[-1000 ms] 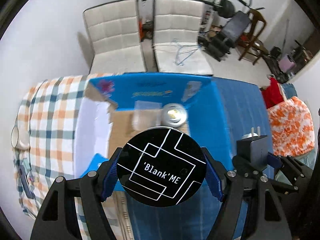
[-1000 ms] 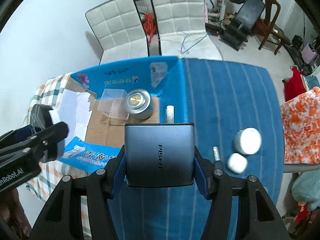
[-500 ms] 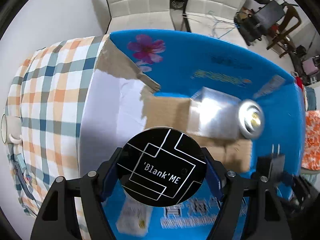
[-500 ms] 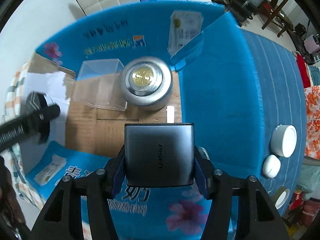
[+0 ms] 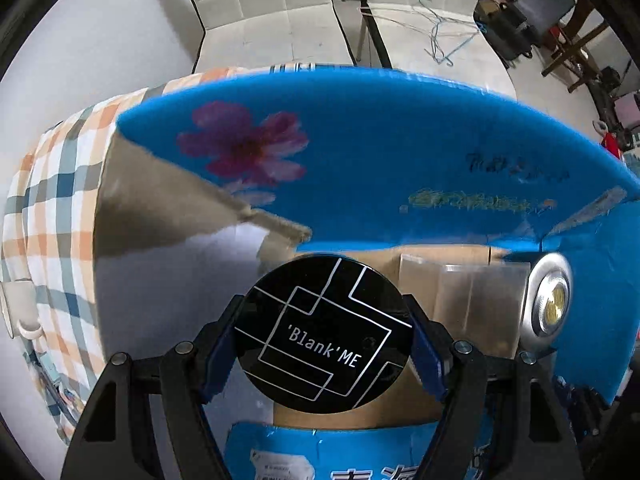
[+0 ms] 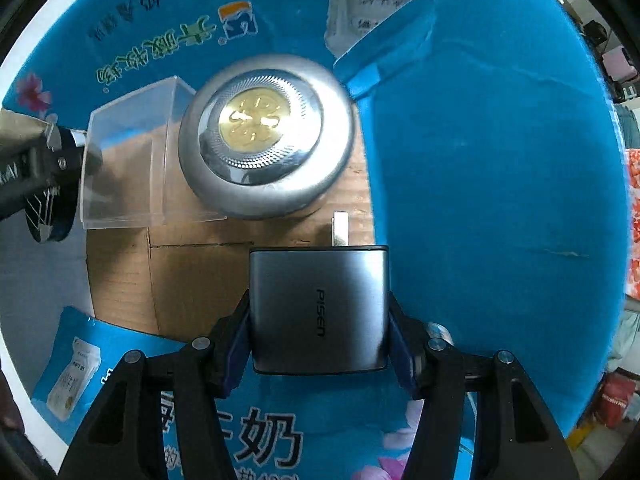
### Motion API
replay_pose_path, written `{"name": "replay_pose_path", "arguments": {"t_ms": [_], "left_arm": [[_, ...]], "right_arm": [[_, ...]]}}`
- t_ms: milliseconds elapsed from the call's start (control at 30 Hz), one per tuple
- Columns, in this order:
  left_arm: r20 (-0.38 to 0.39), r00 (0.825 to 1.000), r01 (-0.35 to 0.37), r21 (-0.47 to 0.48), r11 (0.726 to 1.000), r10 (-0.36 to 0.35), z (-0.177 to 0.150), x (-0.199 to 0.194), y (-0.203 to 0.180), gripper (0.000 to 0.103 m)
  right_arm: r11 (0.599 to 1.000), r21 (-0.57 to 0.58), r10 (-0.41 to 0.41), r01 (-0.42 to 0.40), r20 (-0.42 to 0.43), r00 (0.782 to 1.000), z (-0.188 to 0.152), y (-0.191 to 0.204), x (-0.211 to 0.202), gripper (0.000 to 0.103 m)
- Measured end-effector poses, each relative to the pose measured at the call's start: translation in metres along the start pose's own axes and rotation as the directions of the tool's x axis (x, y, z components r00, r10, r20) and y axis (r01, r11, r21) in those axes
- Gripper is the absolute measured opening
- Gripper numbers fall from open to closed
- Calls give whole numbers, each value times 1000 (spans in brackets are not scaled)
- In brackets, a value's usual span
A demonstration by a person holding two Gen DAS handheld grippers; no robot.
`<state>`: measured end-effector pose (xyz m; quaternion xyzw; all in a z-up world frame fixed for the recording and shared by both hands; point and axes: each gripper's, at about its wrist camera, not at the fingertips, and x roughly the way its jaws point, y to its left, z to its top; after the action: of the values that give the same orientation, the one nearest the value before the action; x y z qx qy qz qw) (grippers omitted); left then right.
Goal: Organize rigid objects
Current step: 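Lower the black case and power bank into the blue box and release both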
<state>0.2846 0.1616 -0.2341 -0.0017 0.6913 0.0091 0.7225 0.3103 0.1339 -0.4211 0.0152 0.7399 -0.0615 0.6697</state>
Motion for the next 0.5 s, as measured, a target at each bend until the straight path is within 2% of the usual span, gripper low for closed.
{"name": "replay_pose_path", "arguments": {"t_ms": [267, 500], "left_arm": [[-22, 999, 40, -18, 999, -40, 10, 0, 5, 74], [-47, 996, 73, -29, 997, -75, 14, 2, 8, 76]], "right_arm": [[999, 31, 20, -19, -35, 999, 18, -3, 15, 62], [999, 36, 40, -38, -58, 998, 29, -4, 16, 68]]}}
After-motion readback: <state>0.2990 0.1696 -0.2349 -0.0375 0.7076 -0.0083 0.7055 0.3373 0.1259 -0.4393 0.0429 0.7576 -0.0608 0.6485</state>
